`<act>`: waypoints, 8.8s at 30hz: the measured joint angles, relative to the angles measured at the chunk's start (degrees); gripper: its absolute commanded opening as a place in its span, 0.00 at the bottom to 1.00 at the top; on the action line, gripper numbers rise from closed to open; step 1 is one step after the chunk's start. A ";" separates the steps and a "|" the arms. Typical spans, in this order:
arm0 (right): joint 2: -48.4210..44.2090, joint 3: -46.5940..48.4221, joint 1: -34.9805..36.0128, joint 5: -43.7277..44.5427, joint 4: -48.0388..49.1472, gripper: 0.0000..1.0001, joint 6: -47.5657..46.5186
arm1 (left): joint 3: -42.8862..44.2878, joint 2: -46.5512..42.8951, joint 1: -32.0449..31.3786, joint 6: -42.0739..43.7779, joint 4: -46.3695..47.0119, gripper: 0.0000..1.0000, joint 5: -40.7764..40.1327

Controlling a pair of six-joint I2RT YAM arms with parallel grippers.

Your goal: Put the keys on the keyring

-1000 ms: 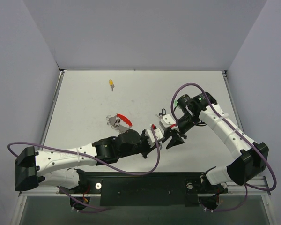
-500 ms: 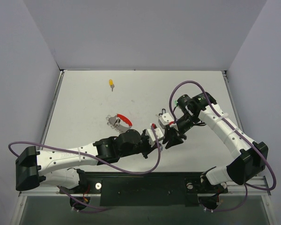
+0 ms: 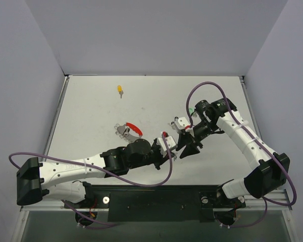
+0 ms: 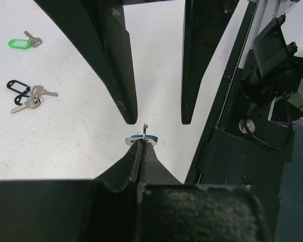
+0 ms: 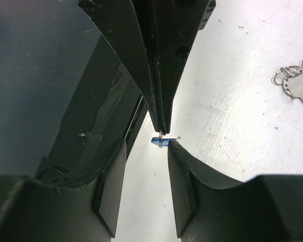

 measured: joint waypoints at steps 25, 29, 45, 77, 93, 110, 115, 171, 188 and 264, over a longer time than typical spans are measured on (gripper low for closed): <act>0.76 -0.70 2.73 0.85 0.57 0.09 0.63 | 0.00 0.00 0.00 -0.44 1.16 0.00 1.25; 0.76 -0.70 2.95 1.31 1.16 0.02 1.20 | 0.00 0.00 -0.02 -0.46 1.11 0.00 1.57; 0.31 -0.68 0.79 -1.33 1.01 0.00 -2.95 | -21.42 -15.65 0.11 0.20 21.66 0.43 1.68; -1.90 -1.64 0.24 -4.74 -0.09 0.00 -16.81 | -23.89 -3.65 -2.60 8.79 46.01 0.30 -1.92; -1.90 -1.77 0.24 -4.92 -0.09 0.00 -16.83 | -23.19 -0.98 -2.97 9.29 49.40 0.20 -2.93; -1.88 -1.81 0.24 -5.38 -0.13 0.11 -16.85 | -22.73 -1.40 -3.17 9.05 48.11 0.00 -3.37; -1.88 -1.81 0.24 -4.55 -0.11 0.32 -15.17 | -17.94 -4.90 -3.04 6.75 35.78 0.00 -4.42; 2.78 -1.88 3.65 -1.27 1.07 0.10 2.78 | 1.95 0.11 4.02 -4.35 -4.79 0.00 10.49; 2.78 -1.88 3.65 -0.92 2.49 0.00 3.82 | -1.62 -1.77 4.48 -6.84 -0.37 0.34 10.60; 0.92 -5.20 0.55 -7.34 0.09 0.00 -17.90 | -24.61 -2.38 0.20 0.24 46.25 0.20 2.19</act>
